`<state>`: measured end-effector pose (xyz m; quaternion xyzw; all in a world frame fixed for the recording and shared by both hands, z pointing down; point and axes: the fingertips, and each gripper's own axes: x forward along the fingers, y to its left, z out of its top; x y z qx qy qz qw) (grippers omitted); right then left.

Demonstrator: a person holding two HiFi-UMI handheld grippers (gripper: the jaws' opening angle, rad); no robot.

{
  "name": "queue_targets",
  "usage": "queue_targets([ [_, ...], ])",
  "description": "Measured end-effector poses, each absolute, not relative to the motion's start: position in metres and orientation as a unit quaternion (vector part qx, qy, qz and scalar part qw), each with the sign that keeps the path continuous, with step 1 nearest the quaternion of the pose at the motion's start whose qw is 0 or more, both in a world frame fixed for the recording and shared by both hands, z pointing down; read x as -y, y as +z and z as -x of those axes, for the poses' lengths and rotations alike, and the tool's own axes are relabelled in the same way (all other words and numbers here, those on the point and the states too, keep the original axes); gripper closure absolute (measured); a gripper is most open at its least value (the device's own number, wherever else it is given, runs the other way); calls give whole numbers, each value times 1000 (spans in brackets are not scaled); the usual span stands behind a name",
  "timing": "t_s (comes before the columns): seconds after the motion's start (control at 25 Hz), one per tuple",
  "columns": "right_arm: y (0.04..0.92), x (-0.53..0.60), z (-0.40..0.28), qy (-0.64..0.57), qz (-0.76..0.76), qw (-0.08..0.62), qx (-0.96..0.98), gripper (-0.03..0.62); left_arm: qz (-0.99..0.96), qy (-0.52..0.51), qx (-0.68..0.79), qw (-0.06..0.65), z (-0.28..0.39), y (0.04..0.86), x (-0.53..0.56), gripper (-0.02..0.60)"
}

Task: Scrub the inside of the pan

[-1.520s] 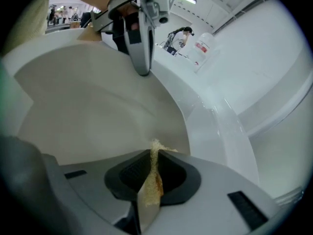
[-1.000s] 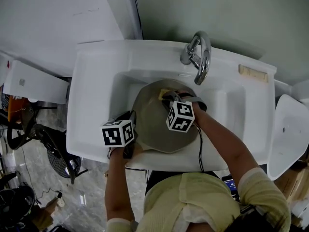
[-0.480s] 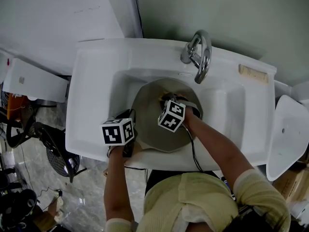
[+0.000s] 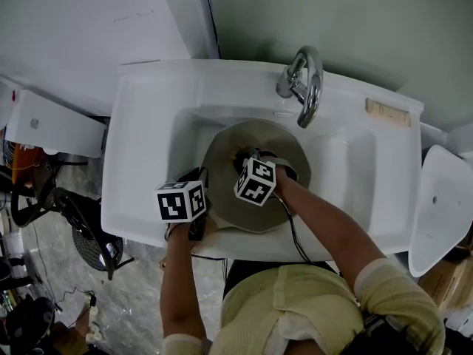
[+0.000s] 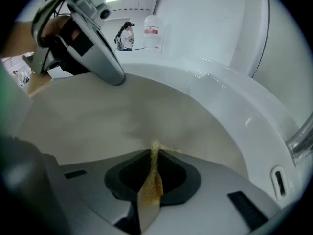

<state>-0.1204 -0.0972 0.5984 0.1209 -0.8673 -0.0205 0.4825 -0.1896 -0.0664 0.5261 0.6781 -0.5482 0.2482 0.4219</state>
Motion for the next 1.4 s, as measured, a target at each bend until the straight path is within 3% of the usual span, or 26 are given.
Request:
queue_targets([
  [0.52, 586, 55, 145, -17, -34, 434, 900, 531, -679, 248, 548, 421, 190, 526, 67, 492],
  [1.4, 577, -33, 116, -15, 160, 466, 870, 531, -681, 247, 544, 423, 190, 526, 67, 491],
])
